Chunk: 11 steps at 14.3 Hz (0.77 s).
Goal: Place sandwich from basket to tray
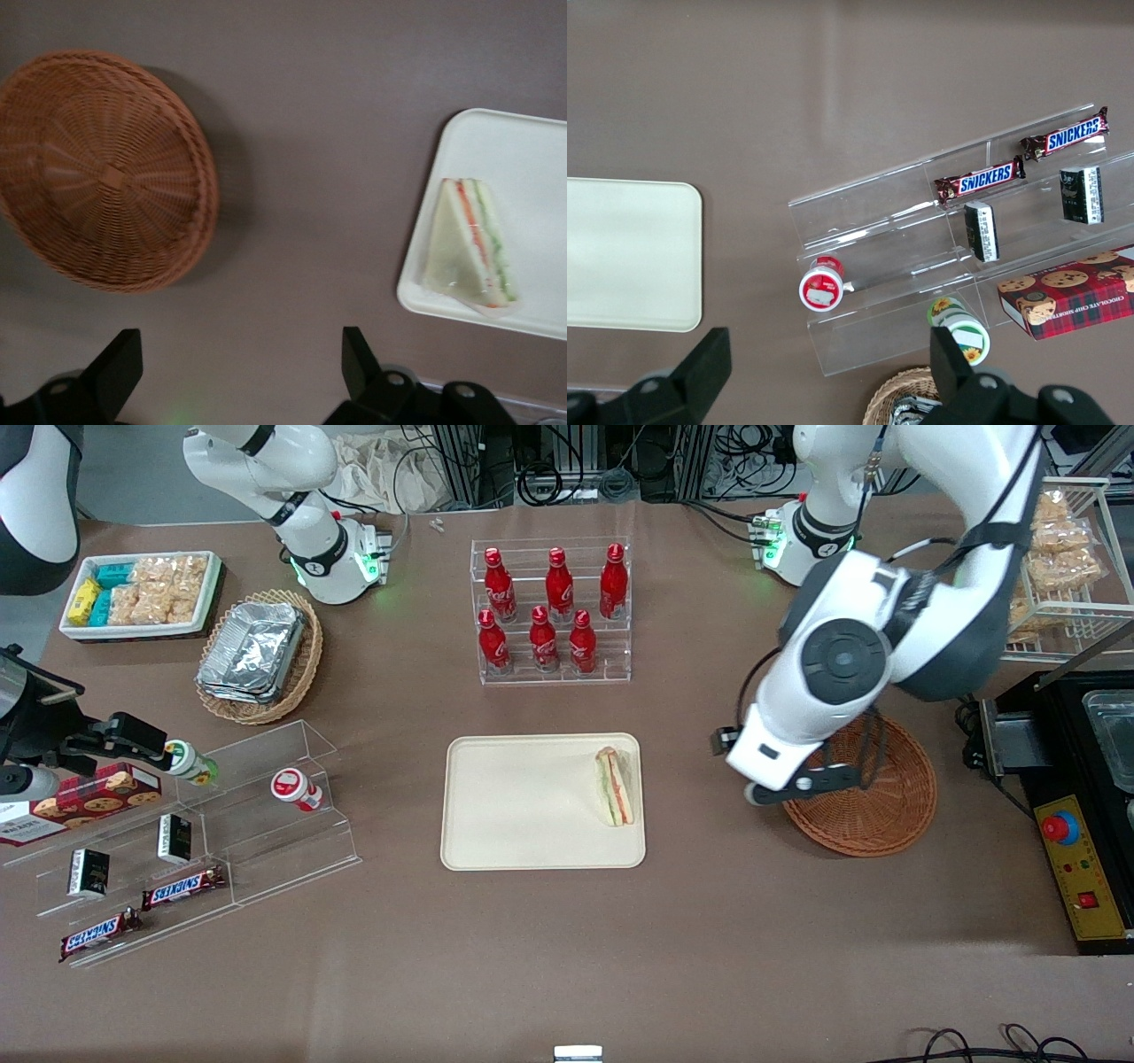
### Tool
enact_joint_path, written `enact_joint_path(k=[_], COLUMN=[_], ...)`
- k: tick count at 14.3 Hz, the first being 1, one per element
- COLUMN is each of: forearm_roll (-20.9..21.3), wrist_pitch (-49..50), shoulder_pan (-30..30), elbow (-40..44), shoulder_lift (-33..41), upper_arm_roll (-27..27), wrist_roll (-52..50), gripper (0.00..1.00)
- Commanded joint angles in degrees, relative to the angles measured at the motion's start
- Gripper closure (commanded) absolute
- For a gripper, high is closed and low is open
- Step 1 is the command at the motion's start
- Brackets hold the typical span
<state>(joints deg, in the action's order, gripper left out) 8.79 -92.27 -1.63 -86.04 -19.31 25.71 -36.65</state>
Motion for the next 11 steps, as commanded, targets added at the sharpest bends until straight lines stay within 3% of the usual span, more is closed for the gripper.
enact_joint_path(k=[1,6,11], forearm_roll=[0.26,-0.53,-0.27], wrist_pitch=[2.53,4.81,8.15], shoulder_pan=[6.26,16.9,19.56], elbow=[-2.03,-1.77,1.56], shoulder_lift=[4.54,9.72,11.14], upper_arm_roll=[0.48,0.48,0.3], wrist_roll=[7.54,30.54,33.05], gripper=[0.0,0.0,0.0])
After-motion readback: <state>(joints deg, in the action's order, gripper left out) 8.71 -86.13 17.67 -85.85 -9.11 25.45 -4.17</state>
